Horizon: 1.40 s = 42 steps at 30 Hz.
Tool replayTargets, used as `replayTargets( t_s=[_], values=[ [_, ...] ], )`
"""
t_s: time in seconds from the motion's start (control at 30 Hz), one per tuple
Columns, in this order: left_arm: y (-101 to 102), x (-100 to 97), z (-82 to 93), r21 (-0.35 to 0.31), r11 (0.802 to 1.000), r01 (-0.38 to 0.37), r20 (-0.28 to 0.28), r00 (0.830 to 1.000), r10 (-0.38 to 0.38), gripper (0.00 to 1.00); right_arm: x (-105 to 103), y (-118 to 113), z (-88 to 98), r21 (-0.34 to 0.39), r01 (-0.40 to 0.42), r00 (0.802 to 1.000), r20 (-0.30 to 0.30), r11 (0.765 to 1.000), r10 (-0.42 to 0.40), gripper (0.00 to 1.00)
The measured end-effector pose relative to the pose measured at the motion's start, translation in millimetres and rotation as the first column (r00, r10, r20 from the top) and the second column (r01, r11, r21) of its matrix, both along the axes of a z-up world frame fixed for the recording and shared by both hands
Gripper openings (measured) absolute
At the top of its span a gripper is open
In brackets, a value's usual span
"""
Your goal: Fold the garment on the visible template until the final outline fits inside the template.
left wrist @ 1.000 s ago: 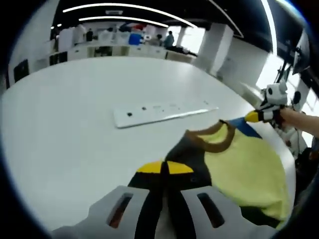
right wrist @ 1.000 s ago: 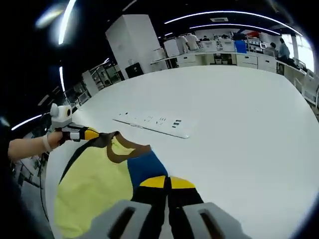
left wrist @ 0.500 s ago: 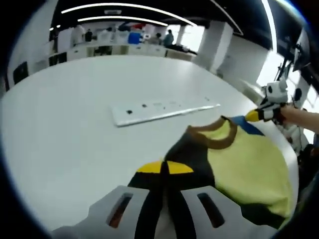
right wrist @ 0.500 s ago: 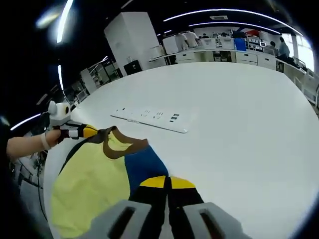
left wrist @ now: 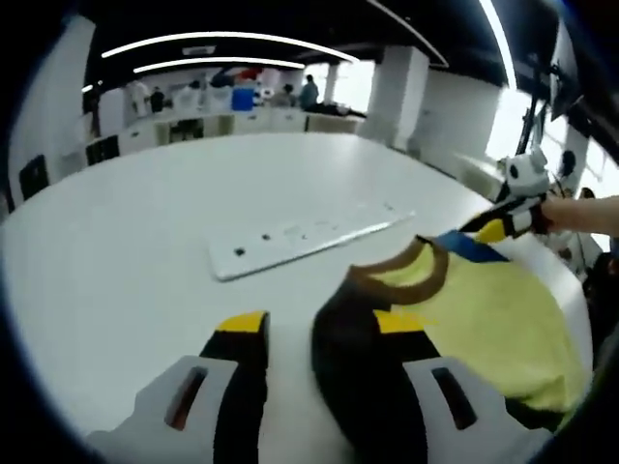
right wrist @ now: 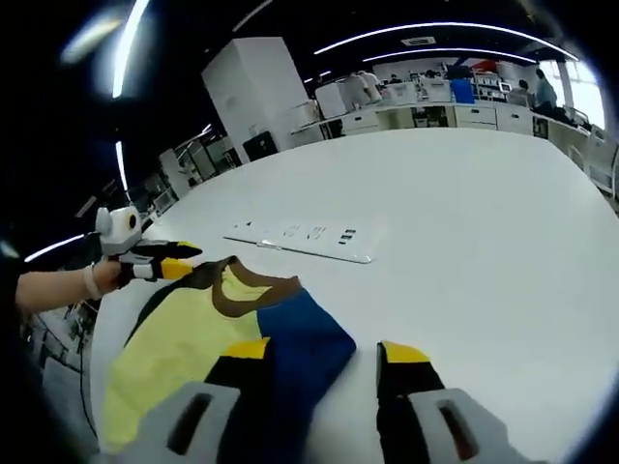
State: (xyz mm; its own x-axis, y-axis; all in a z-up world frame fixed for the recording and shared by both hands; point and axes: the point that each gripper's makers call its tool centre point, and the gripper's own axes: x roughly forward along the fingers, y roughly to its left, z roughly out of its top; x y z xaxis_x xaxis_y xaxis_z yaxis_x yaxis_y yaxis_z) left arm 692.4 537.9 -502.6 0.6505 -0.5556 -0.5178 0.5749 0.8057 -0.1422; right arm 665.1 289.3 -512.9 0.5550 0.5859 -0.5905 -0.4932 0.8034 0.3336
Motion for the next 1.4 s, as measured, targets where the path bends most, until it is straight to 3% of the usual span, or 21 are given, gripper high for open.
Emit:
replayTargets(
  t_s=[0.1, 0.23, 0.33, 0.47, 0.63, 0.73, 0.87, 1.13, 1.4],
  values=[
    [-2, -0.6, 5.5, -0.013, 1.000, 0.008, 0.010, 1.000, -0.007, 0.55, -2, 0, 5.6, 0.018, 0.009, 1.000, 0.018, 1.000, -0.009, 0.56],
    [-6, -4.2, 14.7, -0.046, 0.999, 0.021, 0.020, 1.000, -0.020, 0.71, -7, -1, 12.1, 0.027, 0.014, 0.999, 0.034, 1.000, -0.015, 0.64],
    [-8, -8.2, 19.0, -0.048, 0.998, 0.032, 0.019, 0.999, -0.031, 0.78, -14, -3, 12.8, 0.009, 0.008, 0.999, 0.033, 1.000, -0.008, 0.66],
    [-10, -17.0, 26.8, -0.066, 0.997, 0.048, 0.022, 0.999, -0.047, 0.89, -18, -5, 19.9, 0.019, 0.024, 0.998, 0.055, 1.000, -0.025, 0.81],
    [-13, -30.1, 34.7, -0.091, 0.993, 0.076, 0.027, 0.997, -0.074, 0.99, -27, -9, 25.3, 0.041, 0.057, 0.997, 0.050, 0.998, -0.059, 0.84],
    [-14, -38.7, 39.3, -0.106, 0.991, 0.087, 0.025, 0.996, -0.084, 0.99, -37, -11, 24.8, 0.030, 0.054, 0.998, 0.044, 0.998, -0.055, 0.83],
    [-16, -53.8, 45.8, -0.115, 0.988, 0.106, 0.034, 0.994, -0.102, 0.99, -46, -16, 31.7, 0.079, 0.100, 0.994, 0.044, 0.992, -0.103, 0.82],
    [-19, -83.2, 64.2, -0.155, 0.982, 0.105, 0.049, 0.994, -0.099, 0.99, -75, -20, 42.5, 0.111, 0.118, 0.992, 0.034, 0.987, -0.123, 0.76],
    [-21, -117.8, 77.4, -0.201, 0.973, 0.109, 0.057, 0.993, -0.099, 0.98, -127, -16, 41.8, 0.132, 0.101, 0.995, 0.012, 0.986, -0.104, 0.69]
  ],
)
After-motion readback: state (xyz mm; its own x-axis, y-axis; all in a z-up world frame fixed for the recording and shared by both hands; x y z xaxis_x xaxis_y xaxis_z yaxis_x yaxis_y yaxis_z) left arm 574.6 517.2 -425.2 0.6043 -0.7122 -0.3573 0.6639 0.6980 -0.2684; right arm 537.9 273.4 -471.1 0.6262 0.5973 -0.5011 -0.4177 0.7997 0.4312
